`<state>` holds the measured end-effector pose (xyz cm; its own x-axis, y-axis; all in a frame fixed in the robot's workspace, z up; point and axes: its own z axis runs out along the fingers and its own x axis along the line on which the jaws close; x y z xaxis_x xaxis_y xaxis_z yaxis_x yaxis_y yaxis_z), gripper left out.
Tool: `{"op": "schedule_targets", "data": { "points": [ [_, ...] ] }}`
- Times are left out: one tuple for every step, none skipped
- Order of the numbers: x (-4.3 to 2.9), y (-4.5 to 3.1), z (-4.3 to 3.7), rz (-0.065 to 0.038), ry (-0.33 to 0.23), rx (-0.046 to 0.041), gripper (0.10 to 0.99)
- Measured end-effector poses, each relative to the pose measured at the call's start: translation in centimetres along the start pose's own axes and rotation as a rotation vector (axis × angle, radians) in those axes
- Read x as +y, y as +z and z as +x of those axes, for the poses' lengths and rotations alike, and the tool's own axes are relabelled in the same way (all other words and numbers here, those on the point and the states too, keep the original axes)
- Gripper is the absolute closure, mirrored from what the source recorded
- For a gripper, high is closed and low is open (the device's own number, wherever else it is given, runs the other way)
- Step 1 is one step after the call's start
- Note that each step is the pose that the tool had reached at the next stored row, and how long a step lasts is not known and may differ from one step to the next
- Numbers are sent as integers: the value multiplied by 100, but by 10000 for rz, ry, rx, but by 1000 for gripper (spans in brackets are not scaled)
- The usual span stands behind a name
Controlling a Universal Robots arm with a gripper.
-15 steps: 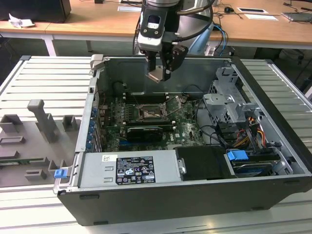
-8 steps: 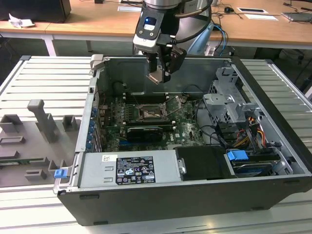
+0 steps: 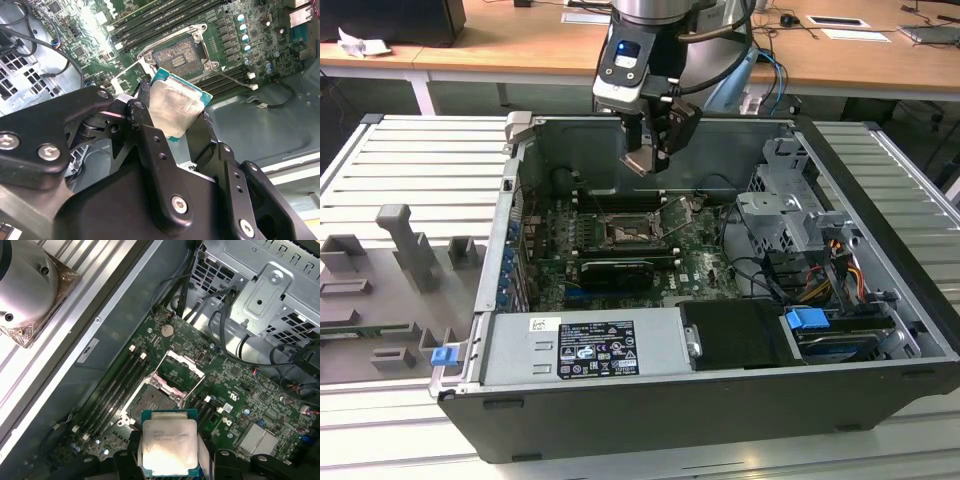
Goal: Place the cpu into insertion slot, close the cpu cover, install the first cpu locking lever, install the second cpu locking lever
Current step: 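Place the cpu into insertion slot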
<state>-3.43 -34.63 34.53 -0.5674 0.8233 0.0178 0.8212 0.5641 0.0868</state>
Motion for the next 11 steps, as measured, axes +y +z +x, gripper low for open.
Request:
{"op": "schedule_targets", "data": {
  "points": [
    [0, 1, 0, 0, 21, -2, 557],
    [0, 3, 0, -1, 58, -5, 557],
    [0, 4, 0, -2, 126, -11, 557],
    [-1, 5, 0, -5, 206, -17, 557],
    [-1, 7, 0, -7, 307, -26, 557],
    [-1, 8, 0, -10, 421, -36, 557],
    [-1, 9, 0, -12, 531, -45, 557],
    [-1, 11, 0, -14, 660, -56, 557],
    [-1, 12, 0, -16, 833, -72, 557],
    [-2, 14, 0, -19, 981, -84, 557],
    [-2, 17, 0, -25, 1297, -112, 557]
  ]
}}
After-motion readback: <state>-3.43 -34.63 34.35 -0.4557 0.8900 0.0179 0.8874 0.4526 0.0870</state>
